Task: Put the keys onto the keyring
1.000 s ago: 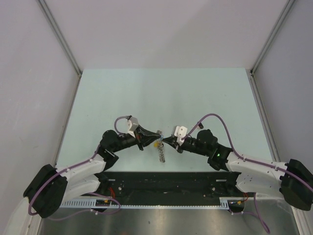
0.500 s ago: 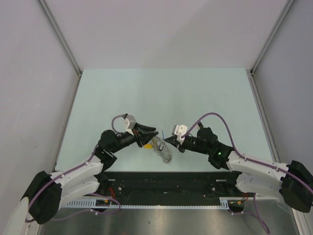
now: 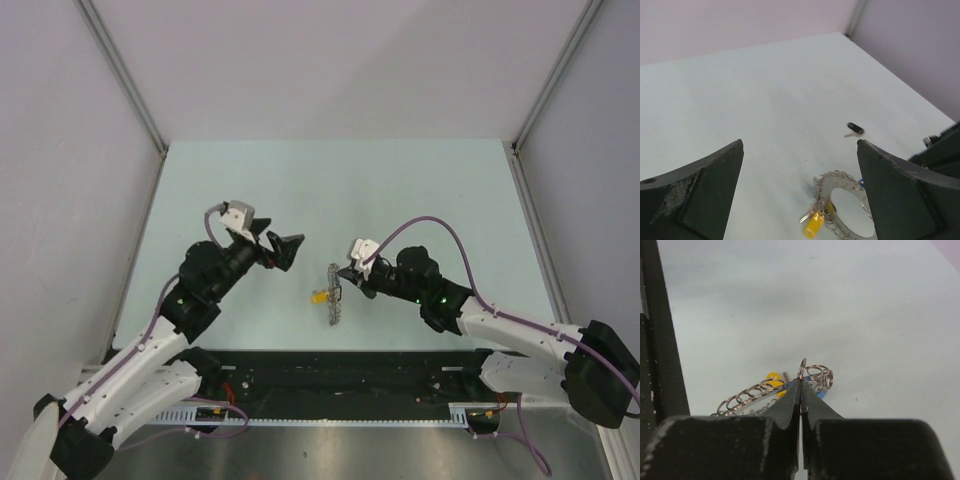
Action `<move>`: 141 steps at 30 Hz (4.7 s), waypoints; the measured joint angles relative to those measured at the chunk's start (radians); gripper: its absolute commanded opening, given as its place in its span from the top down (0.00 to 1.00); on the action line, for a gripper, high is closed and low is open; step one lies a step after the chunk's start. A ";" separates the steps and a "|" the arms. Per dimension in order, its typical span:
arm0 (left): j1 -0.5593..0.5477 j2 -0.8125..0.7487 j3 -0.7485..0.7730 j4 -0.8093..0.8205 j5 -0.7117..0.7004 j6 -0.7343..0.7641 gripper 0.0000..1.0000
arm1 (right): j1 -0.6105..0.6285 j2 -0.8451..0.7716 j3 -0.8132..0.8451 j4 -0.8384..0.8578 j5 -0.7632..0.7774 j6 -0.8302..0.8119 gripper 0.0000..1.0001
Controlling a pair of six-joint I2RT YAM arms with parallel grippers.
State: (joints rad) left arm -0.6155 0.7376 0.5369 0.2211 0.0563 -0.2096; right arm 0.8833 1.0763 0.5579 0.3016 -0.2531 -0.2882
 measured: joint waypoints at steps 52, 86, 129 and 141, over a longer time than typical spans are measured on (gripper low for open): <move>0.187 -0.124 0.125 -0.449 -0.367 0.150 0.00 | -0.026 0.490 0.213 -0.206 0.002 0.270 0.96; 0.178 0.106 0.125 -0.468 -0.144 0.094 0.00 | -0.217 0.327 0.208 -0.439 0.030 0.454 0.44; -0.282 0.851 0.362 -0.269 0.126 -0.235 0.00 | -0.331 -0.115 -0.072 -0.340 0.218 0.480 0.42; -0.220 0.517 0.220 -0.417 -0.283 -0.112 0.35 | -0.332 -0.095 -0.075 -0.272 0.133 0.471 0.43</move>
State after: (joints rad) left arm -0.8356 1.2545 0.7570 -0.1959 -0.2272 -0.3214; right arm 0.5518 0.9810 0.4828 0.0299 -0.1204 0.1825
